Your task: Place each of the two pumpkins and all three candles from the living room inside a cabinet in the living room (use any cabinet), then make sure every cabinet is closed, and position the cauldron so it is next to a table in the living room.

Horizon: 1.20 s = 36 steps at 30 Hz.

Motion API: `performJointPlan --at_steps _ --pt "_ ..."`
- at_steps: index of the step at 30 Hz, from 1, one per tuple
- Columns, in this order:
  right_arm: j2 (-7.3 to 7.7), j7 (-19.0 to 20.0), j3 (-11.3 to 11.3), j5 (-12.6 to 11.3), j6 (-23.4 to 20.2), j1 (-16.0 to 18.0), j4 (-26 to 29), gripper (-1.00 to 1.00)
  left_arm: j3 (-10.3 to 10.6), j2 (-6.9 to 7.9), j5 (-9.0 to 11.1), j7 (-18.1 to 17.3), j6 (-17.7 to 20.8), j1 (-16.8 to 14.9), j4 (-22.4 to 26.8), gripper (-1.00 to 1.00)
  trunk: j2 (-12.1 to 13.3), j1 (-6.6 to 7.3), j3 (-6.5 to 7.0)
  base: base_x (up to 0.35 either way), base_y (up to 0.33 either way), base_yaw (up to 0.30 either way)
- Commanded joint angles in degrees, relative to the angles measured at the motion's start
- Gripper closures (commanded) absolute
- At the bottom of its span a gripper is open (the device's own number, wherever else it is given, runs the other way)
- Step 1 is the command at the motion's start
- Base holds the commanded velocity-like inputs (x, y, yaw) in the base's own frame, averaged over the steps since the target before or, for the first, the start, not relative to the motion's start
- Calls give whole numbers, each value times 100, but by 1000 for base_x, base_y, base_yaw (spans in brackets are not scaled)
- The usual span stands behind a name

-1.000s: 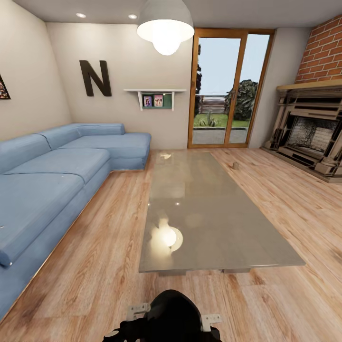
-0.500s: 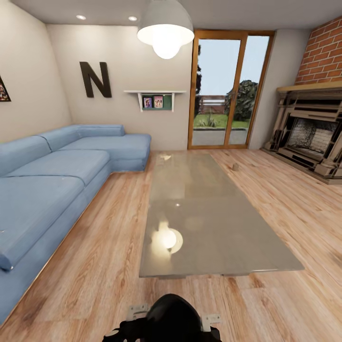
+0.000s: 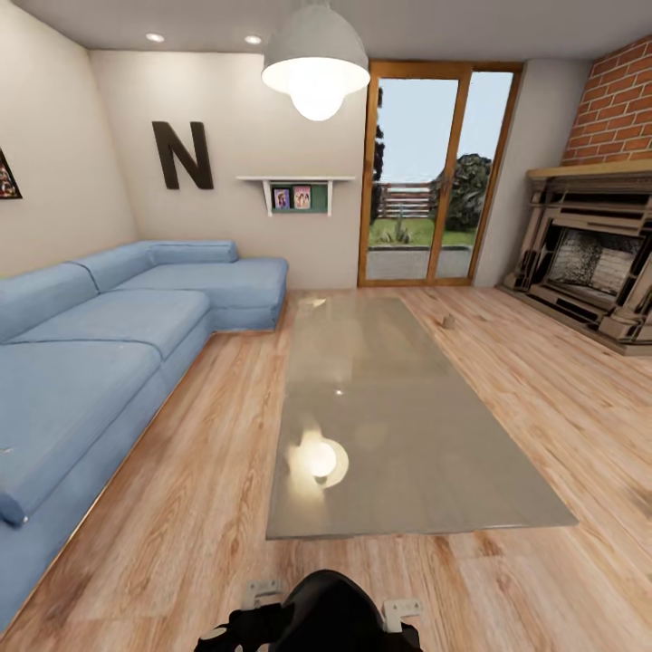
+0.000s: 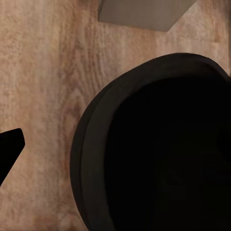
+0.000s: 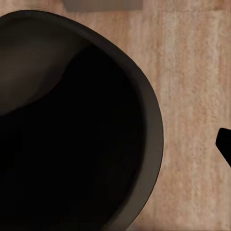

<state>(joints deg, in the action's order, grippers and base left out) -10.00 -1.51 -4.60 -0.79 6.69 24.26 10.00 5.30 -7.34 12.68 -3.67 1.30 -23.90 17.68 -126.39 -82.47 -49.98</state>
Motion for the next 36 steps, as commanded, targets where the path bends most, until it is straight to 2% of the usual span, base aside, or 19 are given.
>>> performJointPlan --at_steps 1,16,28,36 --pt "0 -16 -32 -9 18 3 -7 -100 40 4 59 1 12 -1 6 -100 39 24 13 0 0 0" --pt "0 -16 -32 -9 17 3 -16 -100 67 4 59 -3 1 -2 7 -100 641 353 283 0 0 0" --pt "0 -16 -32 -9 8 2 -16 -100 59 11 54 17 -57 -1 -8 -100 641 353 283 -11 0 0" --pt "0 -16 -32 -9 8 4 -16 -100 74 5 50 17 -51 0 -5 -100 641 353 283 -252 0 0"
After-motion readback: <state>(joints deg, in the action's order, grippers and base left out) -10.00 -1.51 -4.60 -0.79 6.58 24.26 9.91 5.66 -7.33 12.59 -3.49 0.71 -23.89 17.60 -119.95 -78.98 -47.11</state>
